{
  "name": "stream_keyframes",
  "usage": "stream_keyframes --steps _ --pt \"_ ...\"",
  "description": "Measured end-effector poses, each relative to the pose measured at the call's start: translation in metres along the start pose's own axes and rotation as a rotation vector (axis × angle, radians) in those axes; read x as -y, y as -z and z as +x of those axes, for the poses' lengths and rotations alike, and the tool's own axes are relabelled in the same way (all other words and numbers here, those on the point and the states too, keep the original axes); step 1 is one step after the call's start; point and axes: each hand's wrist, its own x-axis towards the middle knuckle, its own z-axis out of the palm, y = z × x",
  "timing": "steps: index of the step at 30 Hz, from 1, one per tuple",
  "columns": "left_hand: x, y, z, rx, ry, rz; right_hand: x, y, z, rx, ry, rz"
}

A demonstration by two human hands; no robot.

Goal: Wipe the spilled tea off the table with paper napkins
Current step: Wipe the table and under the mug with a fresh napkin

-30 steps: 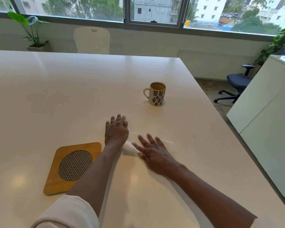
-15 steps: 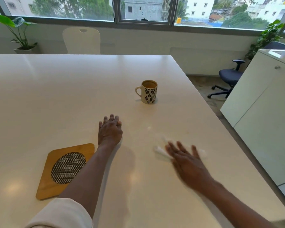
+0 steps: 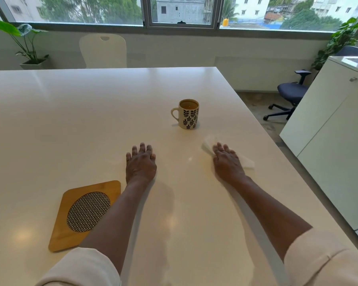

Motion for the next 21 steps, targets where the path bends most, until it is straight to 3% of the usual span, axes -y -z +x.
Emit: stream_keyframes --steps 9,16,21 --pt "0.005 0.001 0.003 -0.006 0.005 -0.079 0.099 -0.030 -0.080 0.079 0.358 0.184" --pt "0.005 0.000 0.003 -0.032 -0.003 -0.072 0.051 -0.015 -0.146 0.122 0.498 0.191" --pt "0.005 -0.001 0.002 -0.031 -0.008 -0.060 -0.011 -0.002 -0.138 0.080 0.386 0.140"
